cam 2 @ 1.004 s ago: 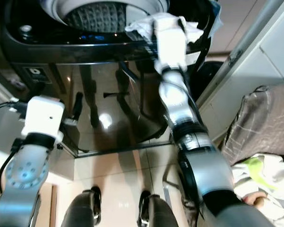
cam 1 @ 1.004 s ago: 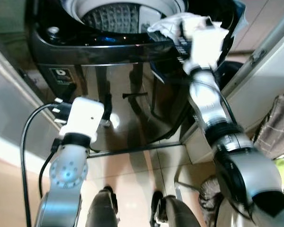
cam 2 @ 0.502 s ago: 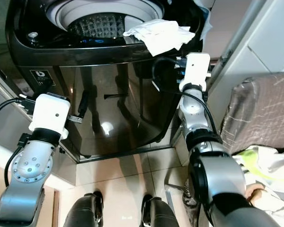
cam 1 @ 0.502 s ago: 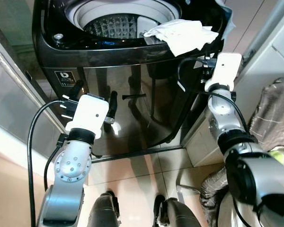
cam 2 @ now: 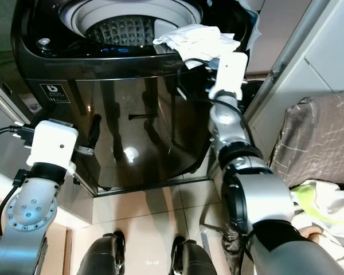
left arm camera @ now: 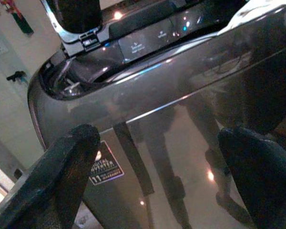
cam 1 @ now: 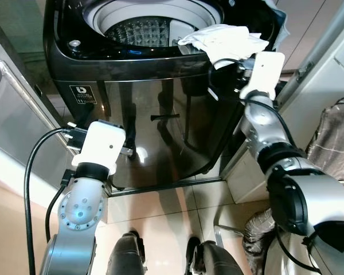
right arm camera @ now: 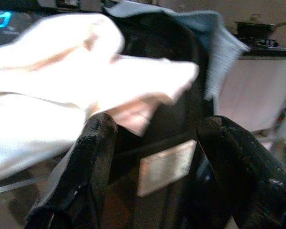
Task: Clothes washing
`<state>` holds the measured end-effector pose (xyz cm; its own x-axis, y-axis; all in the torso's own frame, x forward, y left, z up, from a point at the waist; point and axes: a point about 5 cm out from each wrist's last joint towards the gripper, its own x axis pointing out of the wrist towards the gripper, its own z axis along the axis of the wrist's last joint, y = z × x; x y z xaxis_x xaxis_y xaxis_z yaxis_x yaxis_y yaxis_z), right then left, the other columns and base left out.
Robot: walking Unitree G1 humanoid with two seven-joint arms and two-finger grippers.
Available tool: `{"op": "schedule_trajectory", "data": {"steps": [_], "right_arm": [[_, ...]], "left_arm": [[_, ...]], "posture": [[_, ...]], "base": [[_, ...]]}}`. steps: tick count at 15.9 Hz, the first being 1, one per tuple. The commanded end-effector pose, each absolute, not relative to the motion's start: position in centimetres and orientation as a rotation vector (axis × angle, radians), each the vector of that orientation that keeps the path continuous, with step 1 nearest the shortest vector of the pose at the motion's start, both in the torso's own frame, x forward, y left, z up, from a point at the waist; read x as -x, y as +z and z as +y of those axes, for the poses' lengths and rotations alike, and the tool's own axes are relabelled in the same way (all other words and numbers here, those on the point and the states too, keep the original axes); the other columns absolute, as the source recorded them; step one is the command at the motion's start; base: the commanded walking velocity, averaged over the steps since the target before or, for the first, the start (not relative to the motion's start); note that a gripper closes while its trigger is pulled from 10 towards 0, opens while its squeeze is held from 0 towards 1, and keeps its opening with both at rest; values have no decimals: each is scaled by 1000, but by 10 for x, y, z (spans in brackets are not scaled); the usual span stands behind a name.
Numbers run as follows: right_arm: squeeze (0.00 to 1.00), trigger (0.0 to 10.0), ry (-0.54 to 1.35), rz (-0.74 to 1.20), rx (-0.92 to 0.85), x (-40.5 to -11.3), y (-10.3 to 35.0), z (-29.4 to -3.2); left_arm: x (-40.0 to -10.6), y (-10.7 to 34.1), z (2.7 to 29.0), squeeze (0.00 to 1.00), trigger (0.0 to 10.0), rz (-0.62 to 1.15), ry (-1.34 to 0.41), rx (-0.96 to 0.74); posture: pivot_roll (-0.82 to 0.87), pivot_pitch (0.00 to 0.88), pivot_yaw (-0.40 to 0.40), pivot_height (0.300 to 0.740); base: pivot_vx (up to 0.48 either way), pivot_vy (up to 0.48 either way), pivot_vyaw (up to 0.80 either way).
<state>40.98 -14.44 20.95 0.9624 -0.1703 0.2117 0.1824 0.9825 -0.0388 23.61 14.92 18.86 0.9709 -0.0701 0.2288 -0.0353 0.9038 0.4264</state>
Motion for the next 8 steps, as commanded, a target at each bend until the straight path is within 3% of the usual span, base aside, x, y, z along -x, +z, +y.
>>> {"op": "schedule_trajectory", "data": {"steps": [1,8], "right_arm": [[0,10000,-176,-195,62,-412,212,-143],[0,10000,-84,-274,99,-418,245,-120]], "left_arm": [[-233,191,150,0,10000,-251,-7,-450],[-234,191,149,0,10000,-250,-11,-448]], "posture": [[249,156,-52,740],[247,156,-50,740]], "base": [[0,0,0],[0,0,0]]}}
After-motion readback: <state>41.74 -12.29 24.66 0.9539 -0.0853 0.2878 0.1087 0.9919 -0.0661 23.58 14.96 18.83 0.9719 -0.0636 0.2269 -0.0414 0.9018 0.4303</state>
